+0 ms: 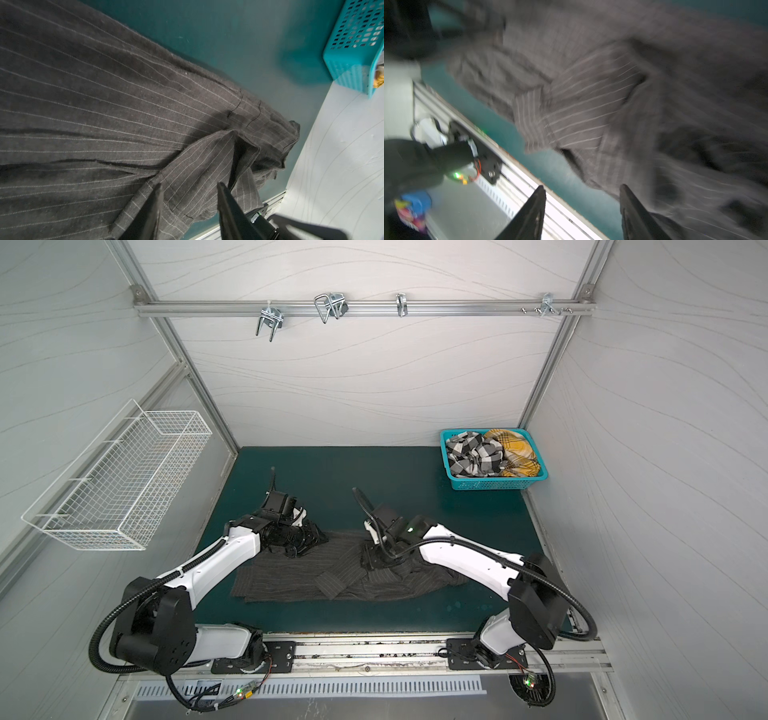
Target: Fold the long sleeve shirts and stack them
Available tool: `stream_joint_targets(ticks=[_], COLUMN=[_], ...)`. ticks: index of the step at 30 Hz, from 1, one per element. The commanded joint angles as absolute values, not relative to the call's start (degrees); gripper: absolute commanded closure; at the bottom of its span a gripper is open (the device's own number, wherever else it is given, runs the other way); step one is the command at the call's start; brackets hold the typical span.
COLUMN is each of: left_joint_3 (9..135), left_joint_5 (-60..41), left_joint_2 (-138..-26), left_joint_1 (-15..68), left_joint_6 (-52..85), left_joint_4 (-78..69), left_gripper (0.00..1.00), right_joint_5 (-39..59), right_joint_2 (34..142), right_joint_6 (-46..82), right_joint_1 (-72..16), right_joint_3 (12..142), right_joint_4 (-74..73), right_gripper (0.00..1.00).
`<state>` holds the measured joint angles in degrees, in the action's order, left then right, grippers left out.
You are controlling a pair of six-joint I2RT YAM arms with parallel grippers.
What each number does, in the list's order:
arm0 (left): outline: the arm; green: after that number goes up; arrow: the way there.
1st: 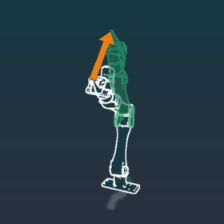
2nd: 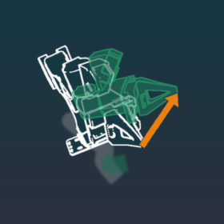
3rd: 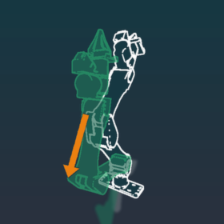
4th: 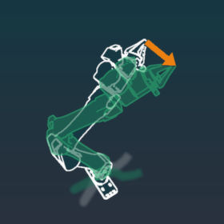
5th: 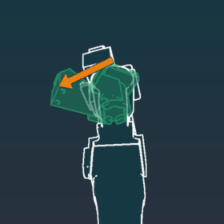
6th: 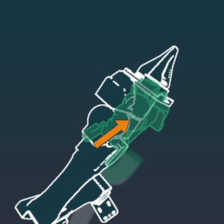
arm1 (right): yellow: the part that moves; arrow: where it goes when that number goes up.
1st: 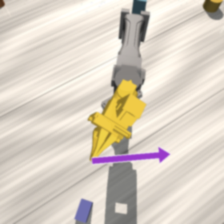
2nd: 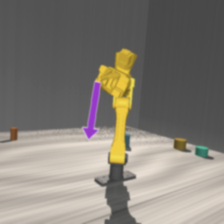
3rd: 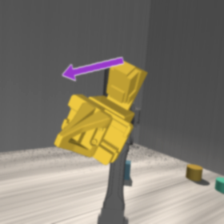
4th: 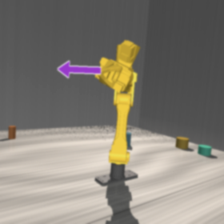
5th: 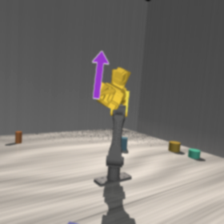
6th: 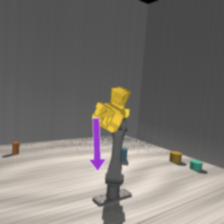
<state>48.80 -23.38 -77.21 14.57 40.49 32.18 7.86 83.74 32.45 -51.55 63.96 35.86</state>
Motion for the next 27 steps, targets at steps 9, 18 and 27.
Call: stream_joint_targets(ticks=[9,18,27], left_joint_3=[43.65,38.81,40.69], left_joint_5=[-19.43,-24.92,-24.87], left_joint_2=[-75.20,-78.66,-78.93], left_joint_1=[14.77,14.77,14.77], left_joint_6=[43.33,47.55,48.64], left_joint_4=[45.00,39.02,37.43], left_gripper=[0.60,0.63,0.67], right_joint_5=[9.84,10.06,11.07], right_joint_2=[82.74,81.94,81.24], right_joint_6=[33.26,33.66,34.06], right_joint_1=[-44.12,-43.24,-42.44], right_joint_3=[62.58,61.20,59.51], right_joint_4=[38.23,37.90,37.21], right_gripper=[0.52,0.55,0.56])
